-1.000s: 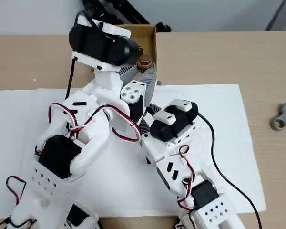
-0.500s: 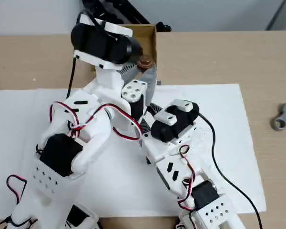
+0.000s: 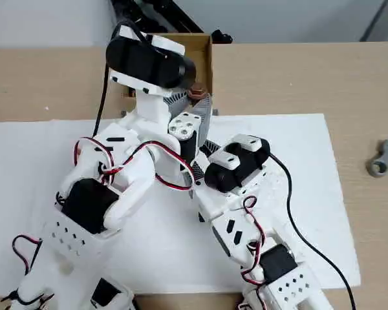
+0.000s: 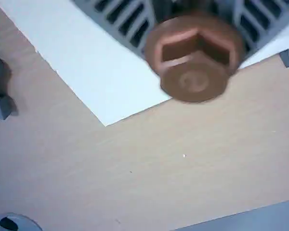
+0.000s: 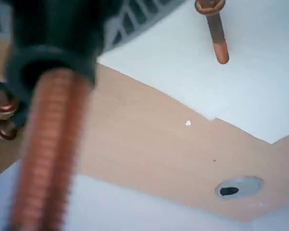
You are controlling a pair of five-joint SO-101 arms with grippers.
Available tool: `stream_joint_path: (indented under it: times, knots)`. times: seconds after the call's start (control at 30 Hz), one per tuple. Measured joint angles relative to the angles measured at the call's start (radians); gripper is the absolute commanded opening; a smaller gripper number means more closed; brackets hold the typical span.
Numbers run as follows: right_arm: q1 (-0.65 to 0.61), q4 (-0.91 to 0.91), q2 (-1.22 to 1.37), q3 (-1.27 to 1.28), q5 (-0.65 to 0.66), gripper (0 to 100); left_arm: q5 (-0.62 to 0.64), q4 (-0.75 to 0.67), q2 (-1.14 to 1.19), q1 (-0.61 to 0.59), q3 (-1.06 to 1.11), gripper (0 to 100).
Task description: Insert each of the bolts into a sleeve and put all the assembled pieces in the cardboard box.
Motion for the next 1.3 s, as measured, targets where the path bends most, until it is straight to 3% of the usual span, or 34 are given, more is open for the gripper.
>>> stream_joint_path:
  times: [0.23, 0.57, 1.1, 1.3]
  knots:
    - [-0.002, 0.002, 0.003, 0.003, 0.0, 0.2, -0.005, -0.005, -0.002, 0.0, 0.048, 0]
    - [-0.003, 0.002, 0.003, 0.005, 0.002, 0.2, -0.002, -0.143, -0.003, -0.026, 0.149, 0]
    - [-0.005, 0.002, 0.003, 0.005, 0.003, 0.2, 0.0, -0.149, -0.003, -0.032, 0.15, 0]
    - [-0.005, 0.002, 0.005, 0.005, 0.003, 0.2, 0.0, -0.215, -0.002, -0.032, 0.21, 0]
